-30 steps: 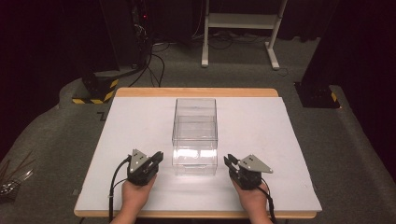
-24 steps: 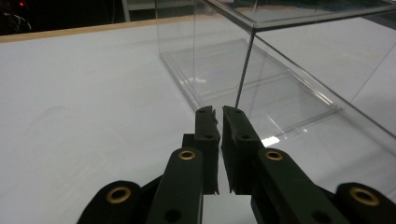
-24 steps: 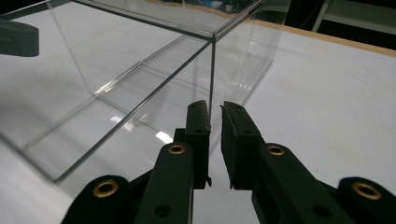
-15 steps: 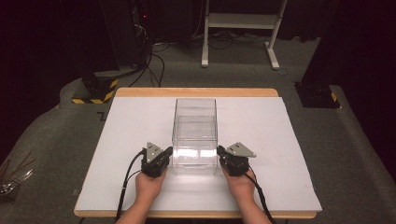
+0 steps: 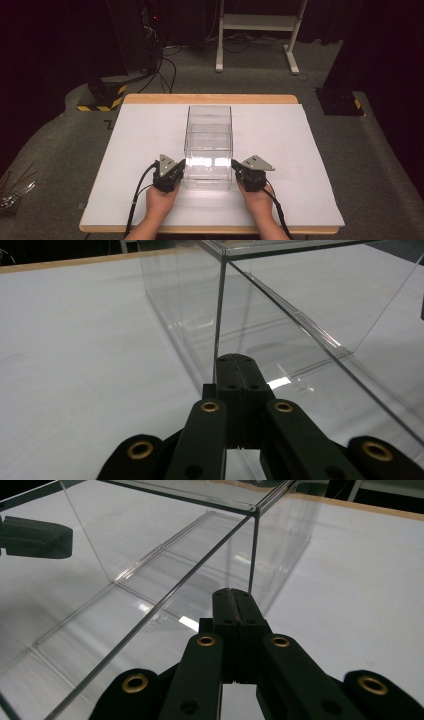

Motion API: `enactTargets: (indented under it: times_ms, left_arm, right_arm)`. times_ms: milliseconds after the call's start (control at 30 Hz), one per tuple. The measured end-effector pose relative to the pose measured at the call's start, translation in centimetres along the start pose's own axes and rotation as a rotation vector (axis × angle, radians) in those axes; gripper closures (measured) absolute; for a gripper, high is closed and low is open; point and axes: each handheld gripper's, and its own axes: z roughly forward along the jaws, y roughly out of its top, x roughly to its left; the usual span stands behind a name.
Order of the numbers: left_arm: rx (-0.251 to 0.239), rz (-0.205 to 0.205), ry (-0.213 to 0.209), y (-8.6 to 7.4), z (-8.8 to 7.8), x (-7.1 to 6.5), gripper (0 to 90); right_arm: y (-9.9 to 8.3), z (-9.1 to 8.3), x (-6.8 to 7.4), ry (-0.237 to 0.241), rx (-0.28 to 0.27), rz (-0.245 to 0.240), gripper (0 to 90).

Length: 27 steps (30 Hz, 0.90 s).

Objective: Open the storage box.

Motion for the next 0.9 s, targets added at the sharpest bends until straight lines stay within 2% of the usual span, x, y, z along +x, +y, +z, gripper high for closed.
enactTargets:
  times_ms: [400, 633, 900]
  left_arm:
    - [0.044, 0.028, -0.032, -0.7, -2.2, -0.8, 90.0]
    - [0.034, 0.021, -0.051, -1.4, -3.1, -1.2, 90.0]
    - [0.027, 0.024, -0.058, -1.7, -3.3, -1.3, 90.0]
  right_arm:
    - [-1.2, -1.8, 1.0, 0.026, -0.001, -0.029, 89.7]
    - [-1.7, -2.6, 1.4, 0.035, -0.002, -0.034, 89.7]
    - [-2.1, -3.1, 1.6, 0.041, -0.003, -0.031, 89.7]
